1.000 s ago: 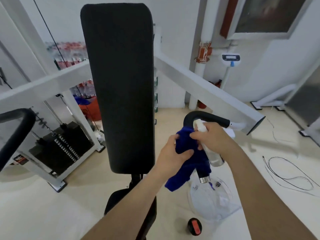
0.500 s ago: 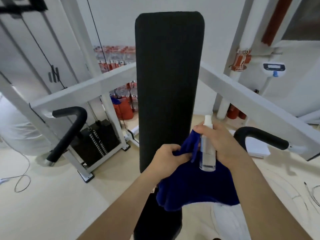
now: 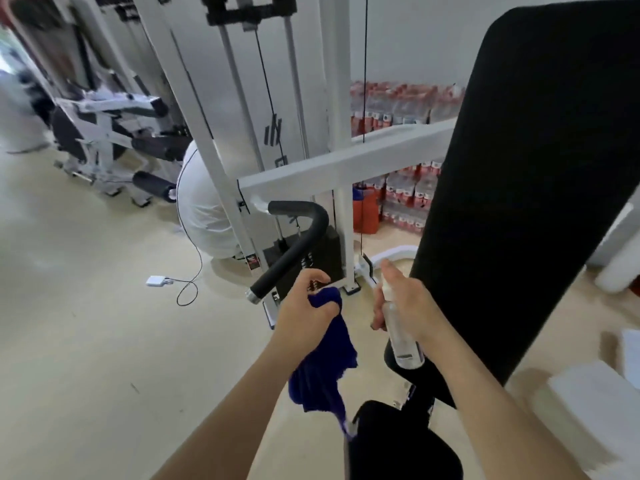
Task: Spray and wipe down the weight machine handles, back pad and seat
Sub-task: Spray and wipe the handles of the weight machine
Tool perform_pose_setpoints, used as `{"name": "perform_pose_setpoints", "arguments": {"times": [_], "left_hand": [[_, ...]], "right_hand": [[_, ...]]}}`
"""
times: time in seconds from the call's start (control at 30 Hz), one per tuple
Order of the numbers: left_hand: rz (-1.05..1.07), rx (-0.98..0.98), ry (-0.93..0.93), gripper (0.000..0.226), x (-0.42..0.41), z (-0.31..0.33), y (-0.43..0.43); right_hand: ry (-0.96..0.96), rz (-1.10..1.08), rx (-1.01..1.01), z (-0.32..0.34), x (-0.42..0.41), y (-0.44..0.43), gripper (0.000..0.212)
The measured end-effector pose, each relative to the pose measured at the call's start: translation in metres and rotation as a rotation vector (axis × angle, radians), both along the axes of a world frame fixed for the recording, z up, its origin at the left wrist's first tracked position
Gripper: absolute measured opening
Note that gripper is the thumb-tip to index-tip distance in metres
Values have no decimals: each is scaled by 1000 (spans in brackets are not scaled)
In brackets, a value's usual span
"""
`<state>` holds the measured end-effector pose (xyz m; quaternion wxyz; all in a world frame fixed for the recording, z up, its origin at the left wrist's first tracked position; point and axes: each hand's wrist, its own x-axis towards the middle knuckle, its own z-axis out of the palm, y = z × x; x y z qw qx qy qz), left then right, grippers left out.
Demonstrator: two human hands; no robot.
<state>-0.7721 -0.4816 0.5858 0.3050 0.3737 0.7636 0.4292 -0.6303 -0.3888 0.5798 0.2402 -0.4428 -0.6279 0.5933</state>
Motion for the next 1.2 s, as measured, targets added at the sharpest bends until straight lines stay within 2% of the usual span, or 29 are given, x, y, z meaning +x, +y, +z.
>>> {"name": "perform_pose_setpoints", "arguments": {"times": [0.13,0.2,0.33,0.47,0.77,0.93,1.07,1.2], "left_hand": [[37,15,24,12,-53,-5,-19],[76,37,36,17,-78,-7,-24],[71,56,9,15,-132,-18,-31],[13,29,-17,13,-179,-31,-36],[-101,-61,-91,15,-218,-32,-35],[-150,10,-219,39,-216,-20,-23],[-139,70,-235,34,-209,-15,-9],[-149,123,-166,28,-205,-11,8]], "right_hand": [[12,26,-21,-11,-66,-28,62],[12,12,-6,-18,-93,-41,60],[62,-136,-61,-30,-149,-67,51],[33,-276,-63,-39,-195,-82,43],[-24,-594,56,-25,-198,-80,53],[-16,-667,104,-20,-190,-69,55],[-12,-695,116,-17,-186,-56,57],[-43,-690,161,-13,-175,-32,57]]}}
